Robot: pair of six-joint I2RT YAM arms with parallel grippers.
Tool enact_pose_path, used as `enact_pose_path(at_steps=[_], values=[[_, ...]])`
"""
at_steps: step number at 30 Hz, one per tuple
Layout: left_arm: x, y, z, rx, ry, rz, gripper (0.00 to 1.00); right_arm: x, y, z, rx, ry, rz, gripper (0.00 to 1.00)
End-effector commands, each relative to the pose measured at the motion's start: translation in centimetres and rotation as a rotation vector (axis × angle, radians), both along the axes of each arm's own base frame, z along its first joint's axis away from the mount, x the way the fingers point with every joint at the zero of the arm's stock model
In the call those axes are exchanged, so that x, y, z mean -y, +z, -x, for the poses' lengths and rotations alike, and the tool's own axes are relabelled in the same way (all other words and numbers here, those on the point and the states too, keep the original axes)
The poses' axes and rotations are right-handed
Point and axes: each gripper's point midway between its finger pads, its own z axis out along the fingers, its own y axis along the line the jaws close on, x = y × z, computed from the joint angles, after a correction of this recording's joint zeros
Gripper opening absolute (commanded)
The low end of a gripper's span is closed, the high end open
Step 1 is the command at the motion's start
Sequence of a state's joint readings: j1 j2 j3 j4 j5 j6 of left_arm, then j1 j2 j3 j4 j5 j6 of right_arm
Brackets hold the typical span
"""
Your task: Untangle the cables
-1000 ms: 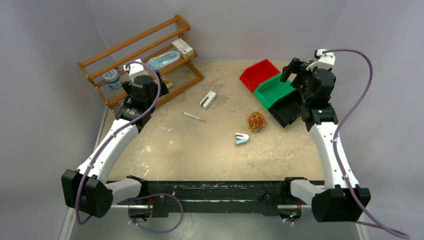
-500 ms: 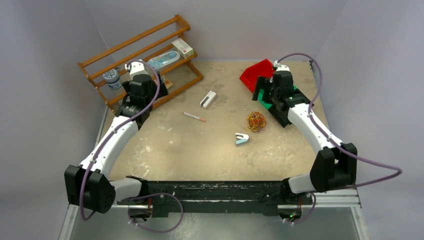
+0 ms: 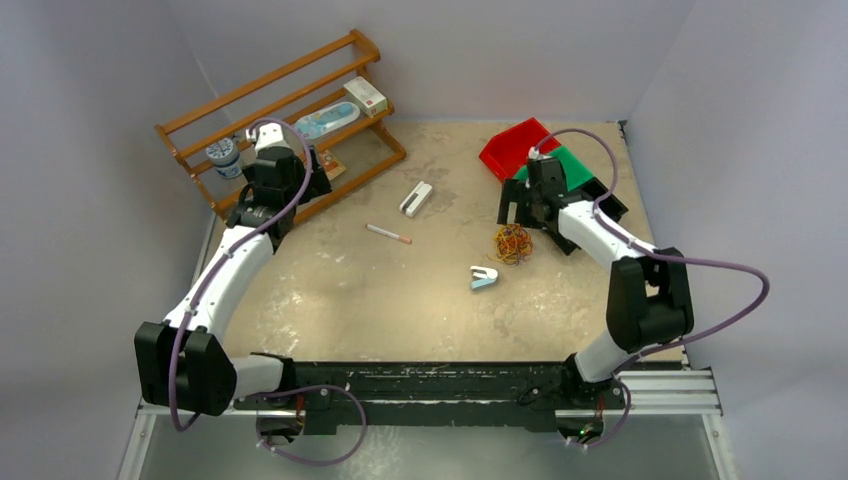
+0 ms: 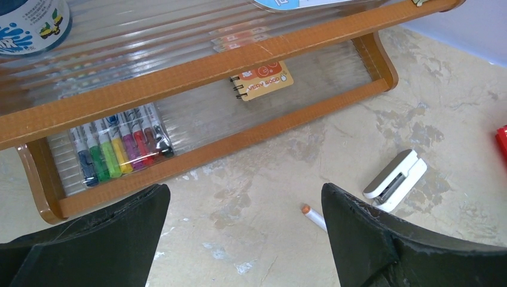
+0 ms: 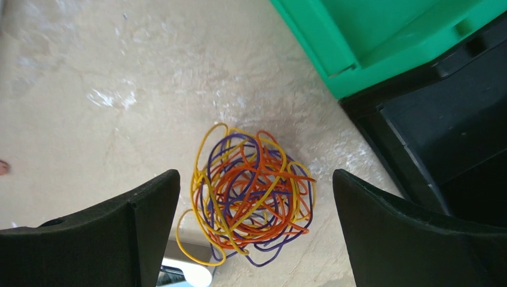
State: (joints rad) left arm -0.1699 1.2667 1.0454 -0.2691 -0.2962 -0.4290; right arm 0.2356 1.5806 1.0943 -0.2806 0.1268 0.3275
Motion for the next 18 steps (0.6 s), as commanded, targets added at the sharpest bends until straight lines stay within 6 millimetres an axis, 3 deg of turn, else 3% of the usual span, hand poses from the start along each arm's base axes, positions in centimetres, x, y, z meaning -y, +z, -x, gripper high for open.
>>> enact_pose_path(at_steps=[1,12,18], values=[[0.3,3.0,-0.7,0.089,-0.013,0.038,0.99,-1.6,-1.2,0.5,-0.026,0.065,-0.036,0.99],[0.0,2.6,-0.9,0.079,-0.015,0.052,0.98,-2.6,-5.9,2.7,-0.149,0.111,-0.037,0.99],[-0.2,2.1,-1.2,0.071,-0.018,0.080,0.96,-4.1,-5.9,2.6,-0.146,0.152,-0.052,0.85]])
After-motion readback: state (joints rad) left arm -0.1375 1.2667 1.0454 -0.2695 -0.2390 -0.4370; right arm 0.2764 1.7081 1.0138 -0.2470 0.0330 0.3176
